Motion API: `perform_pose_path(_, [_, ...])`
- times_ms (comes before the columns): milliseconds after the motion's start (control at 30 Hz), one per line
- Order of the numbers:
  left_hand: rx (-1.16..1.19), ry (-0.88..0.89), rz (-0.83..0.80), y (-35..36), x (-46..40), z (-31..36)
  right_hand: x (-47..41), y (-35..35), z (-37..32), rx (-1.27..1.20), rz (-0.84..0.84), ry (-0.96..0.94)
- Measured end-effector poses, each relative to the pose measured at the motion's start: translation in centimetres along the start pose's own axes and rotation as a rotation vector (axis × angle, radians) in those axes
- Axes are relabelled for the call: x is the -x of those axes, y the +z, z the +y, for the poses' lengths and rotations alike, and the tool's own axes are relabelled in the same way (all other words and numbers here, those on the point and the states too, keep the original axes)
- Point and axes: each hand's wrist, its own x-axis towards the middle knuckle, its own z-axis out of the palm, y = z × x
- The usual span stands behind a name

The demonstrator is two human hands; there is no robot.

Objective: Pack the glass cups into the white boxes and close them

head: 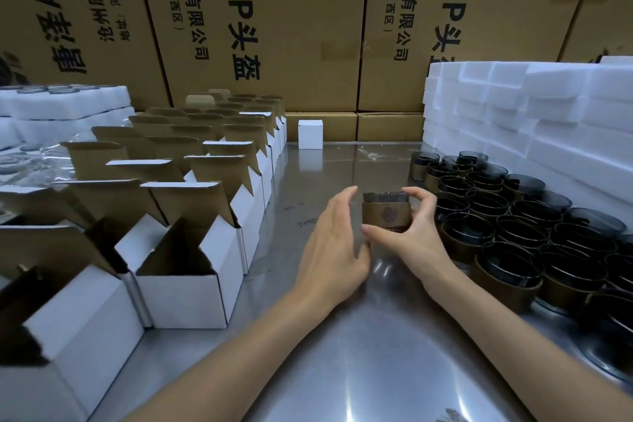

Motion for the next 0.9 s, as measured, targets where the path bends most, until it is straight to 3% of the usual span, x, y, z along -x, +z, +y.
perform_pose_path(100, [-0.303,0.167,0.046,-2.6,1.2,2.0,0.0,-0.1,0.6,0.020,0.001,0.002])
perform_pose_path(200, [-0.538,0.226,0.254,-6.2,2.3,3.3,0.1,0.1,0.8,0.001,-0.018,0.027])
perform_pose_path(300, [-0.712,0.002,0.362,-8.7,4.2,3.1,0.0,0.1,0.9,0.032,-0.034,0.021])
perform_pose_path(367, [-0.766,-0.182,0.269,-9.3,5.3,3.0,0.1,0.1,1.0,0.055,-0.040,0.022])
perform_pose_path(433, [-0.754,-0.312,0.127,-9.0,5.9,3.1,0.2,0.1,0.9,0.060,-0.041,0.024])
perform_pose_path(500, [-0.704,-0.308,0.107,-8.7,6.1,3.1,0.3,0.1,0.7,0.068,-0.042,0.019])
perform_pose_path(733, [-0.510,-0.013,-0.025,-6.5,5.6,6.3,0.3,0.4,0.5,0.023,-0.006,0.002])
perform_pose_path(900, [-0.370,0.047,-0.124,-2.4,2.4,7.5,-0.1,0.1,0.6,-0.008,0.053,0.009])
